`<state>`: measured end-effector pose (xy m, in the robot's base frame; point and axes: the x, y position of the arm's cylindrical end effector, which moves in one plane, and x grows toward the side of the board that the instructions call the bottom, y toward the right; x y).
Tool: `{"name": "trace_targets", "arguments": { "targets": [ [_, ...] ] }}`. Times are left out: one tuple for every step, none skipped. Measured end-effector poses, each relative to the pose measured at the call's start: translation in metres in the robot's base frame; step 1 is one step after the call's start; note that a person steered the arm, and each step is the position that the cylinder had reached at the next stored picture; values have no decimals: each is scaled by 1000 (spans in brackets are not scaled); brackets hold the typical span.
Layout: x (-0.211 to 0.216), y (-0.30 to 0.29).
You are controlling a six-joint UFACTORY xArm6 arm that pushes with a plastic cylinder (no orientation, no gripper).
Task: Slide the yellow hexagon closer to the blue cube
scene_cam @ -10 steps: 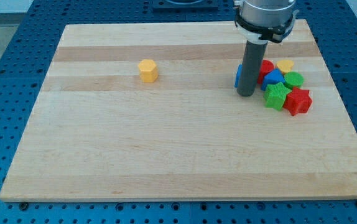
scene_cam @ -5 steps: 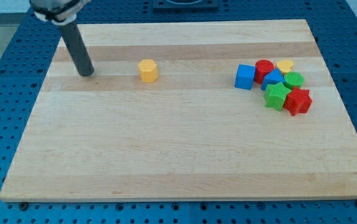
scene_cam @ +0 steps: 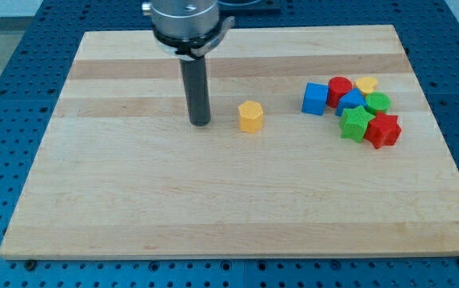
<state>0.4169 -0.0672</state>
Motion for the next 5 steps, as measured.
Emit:
{"name": "trace_targets", "arguments": {
  "targets": [
    [3,62],
    [6,138],
    [15,135],
    [26,82],
    [26,81]
  ]
}}
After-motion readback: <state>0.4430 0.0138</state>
